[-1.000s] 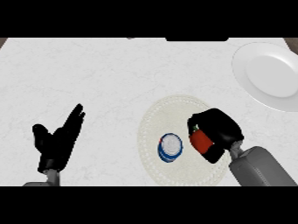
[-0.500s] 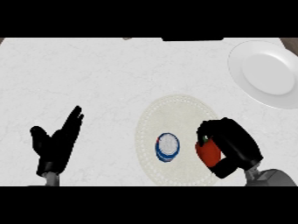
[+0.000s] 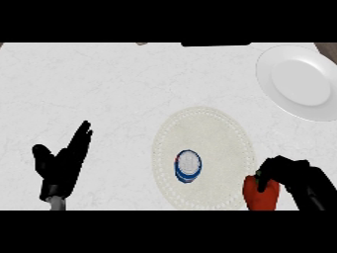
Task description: Pick the bell pepper from the placemat and place it in the plate
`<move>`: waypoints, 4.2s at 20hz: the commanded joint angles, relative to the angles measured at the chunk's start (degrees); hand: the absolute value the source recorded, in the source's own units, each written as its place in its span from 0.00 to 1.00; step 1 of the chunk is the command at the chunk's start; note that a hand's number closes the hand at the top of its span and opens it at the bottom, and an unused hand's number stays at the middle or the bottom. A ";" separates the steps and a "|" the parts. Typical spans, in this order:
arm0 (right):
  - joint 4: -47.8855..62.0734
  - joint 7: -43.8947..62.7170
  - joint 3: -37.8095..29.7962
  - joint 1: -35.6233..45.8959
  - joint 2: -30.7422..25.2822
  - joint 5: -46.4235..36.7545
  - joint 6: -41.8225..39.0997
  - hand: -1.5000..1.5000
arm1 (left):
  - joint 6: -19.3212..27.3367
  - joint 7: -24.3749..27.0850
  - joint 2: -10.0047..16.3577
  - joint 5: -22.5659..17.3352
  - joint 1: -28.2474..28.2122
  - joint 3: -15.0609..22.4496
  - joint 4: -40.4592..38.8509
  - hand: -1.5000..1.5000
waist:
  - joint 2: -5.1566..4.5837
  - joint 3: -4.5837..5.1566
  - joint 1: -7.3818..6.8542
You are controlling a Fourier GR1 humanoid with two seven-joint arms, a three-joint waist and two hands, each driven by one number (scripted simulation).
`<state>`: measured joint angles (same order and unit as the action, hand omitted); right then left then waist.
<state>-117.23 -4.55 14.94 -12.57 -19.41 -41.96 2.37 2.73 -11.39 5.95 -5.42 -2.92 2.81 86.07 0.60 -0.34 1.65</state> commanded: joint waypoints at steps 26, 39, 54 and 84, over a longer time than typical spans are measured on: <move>68.87 -24.25 -39.79 43.12 -9.54 25.92 8.39 1.00 | -3.32 -0.07 0.03 -0.03 2.56 -0.21 -4.56 0.50 | -1.30 0.22 -3.78; 96.74 -22.64 -34.08 54.24 -18.11 14.48 9.05 0.00 | -2.09 -1.49 -2.48 2.31 3.96 3.38 -3.13 0.50 | -2.98 0.11 -7.42; 105.06 -36.32 -46.12 60.25 -18.58 27.25 -6.11 0.00 | -2.38 -1.66 -2.06 1.88 4.99 2.28 -3.70 0.50 | -3.16 -0.25 -6.23; 104.73 -50.46 -41.92 40.25 -31.03 25.04 -35.01 0.00 | -1.52 -2.93 -2.58 1.09 4.43 0.69 -2.77 0.50 | -1.84 -0.24 -3.29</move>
<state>-12.71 -45.85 -27.79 30.41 -51.06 -16.33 -26.23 1.16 -13.39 4.04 -4.23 0.51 3.28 85.42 -0.99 -0.85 -1.98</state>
